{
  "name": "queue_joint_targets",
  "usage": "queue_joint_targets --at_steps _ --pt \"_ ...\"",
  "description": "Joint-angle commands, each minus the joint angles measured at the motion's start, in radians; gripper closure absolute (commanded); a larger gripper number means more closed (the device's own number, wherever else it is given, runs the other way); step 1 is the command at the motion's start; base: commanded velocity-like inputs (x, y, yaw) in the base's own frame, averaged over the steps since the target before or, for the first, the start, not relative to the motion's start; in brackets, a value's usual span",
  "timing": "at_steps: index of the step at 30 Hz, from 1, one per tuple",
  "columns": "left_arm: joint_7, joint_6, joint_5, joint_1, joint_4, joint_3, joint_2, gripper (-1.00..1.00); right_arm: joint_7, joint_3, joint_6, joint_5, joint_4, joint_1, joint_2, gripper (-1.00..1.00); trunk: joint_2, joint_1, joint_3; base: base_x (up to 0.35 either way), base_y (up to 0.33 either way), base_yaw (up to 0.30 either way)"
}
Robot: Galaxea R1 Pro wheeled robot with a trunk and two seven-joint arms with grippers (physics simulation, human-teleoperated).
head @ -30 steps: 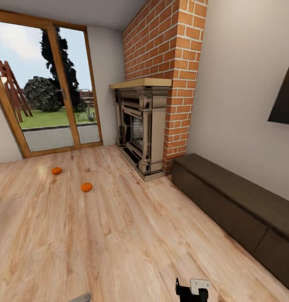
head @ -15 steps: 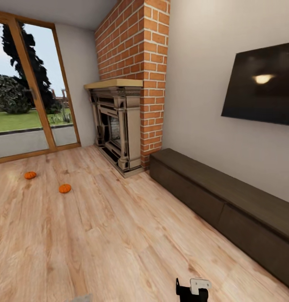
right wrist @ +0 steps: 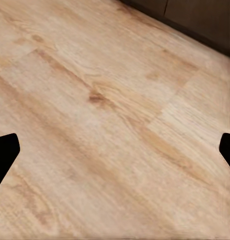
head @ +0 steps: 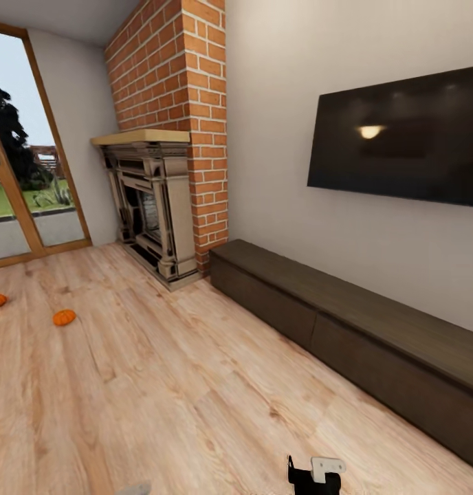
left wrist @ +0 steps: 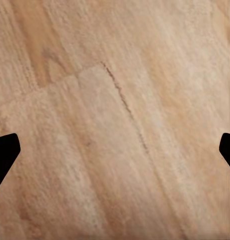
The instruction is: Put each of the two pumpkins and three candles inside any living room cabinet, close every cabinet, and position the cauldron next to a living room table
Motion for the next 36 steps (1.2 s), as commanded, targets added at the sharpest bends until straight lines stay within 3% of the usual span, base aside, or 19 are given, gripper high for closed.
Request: queue_joint_targets --at_steps 1,36 --pt "0.004 -0.003 0.007 0.0 0.0 -0.009 0.0 -1.0 -0.002 0.009 -0.003 -0.01 0.001 -0.001 0.0 -1.0 0.0 0.0 -0.001 -0.023 -0.013 -0.3" --pt "0.004 -0.001 0.007 0.0 0.0 -0.009 0.0 -1.0 -0.002 0.011 -0.003 -0.009 0.001 -0.001 0.001 -1.0 0.0 0.0 -0.001 -0.001 -0.001 -0.3"
